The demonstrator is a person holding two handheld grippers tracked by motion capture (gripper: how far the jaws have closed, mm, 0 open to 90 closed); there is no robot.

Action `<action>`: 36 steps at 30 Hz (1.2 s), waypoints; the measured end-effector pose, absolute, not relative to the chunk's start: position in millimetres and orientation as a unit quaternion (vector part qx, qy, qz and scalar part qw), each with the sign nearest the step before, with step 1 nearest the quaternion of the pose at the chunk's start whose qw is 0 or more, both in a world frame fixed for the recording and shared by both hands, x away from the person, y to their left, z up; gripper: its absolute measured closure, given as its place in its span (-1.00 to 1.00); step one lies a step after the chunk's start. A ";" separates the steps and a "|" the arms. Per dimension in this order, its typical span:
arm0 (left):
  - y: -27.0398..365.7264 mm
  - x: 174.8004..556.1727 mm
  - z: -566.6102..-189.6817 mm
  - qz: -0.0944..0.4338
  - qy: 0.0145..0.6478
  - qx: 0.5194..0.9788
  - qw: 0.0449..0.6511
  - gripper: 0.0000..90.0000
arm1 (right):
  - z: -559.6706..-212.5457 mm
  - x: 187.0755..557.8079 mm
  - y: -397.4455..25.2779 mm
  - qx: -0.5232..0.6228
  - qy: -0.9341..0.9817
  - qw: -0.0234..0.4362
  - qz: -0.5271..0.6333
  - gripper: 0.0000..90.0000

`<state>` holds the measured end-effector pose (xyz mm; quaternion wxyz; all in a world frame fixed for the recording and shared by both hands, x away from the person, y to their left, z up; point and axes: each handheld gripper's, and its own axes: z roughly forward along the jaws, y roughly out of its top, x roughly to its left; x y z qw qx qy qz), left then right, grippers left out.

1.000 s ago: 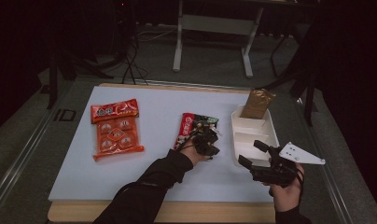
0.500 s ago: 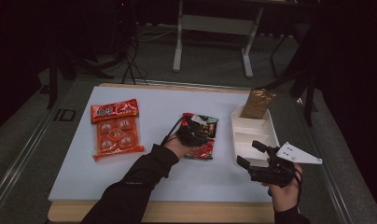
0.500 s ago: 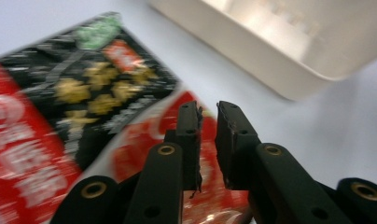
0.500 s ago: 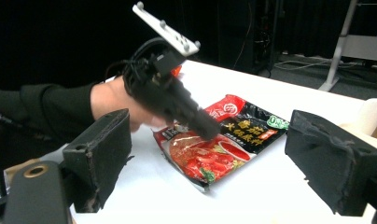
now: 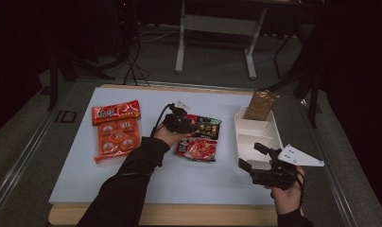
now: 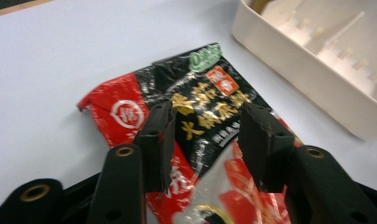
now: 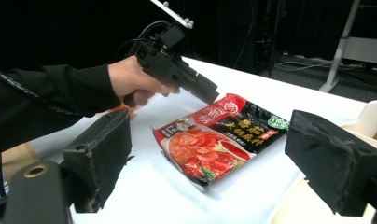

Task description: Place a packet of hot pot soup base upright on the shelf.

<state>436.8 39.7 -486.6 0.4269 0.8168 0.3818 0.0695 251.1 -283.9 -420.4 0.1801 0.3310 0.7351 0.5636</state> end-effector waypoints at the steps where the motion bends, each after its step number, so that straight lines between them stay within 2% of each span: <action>1: 41.1 439.6 -487.2 0.075 0.387 0.815 0.425 0.19 | -420.4 251.2 -284.2 0.331 0.735 0.180 0.564 -0.68; 10: 50.2 467.0 -500.0 0.070 0.422 0.799 0.423 0.00 | -422.4 252.7 -284.3 0.332 0.738 0.179 0.559 -0.68; 21: 47.6 485.2 -517.7 0.095 0.450 0.796 0.394 0.04 | -425.0 253.3 -282.4 0.326 0.745 0.169 0.557 -0.68; 36: 41.4 499.5 -541.7 0.060 0.476 0.793 0.375 0.12 | -428.0 255.6 -284.2 0.327 0.746 0.159 0.558 -0.68</action>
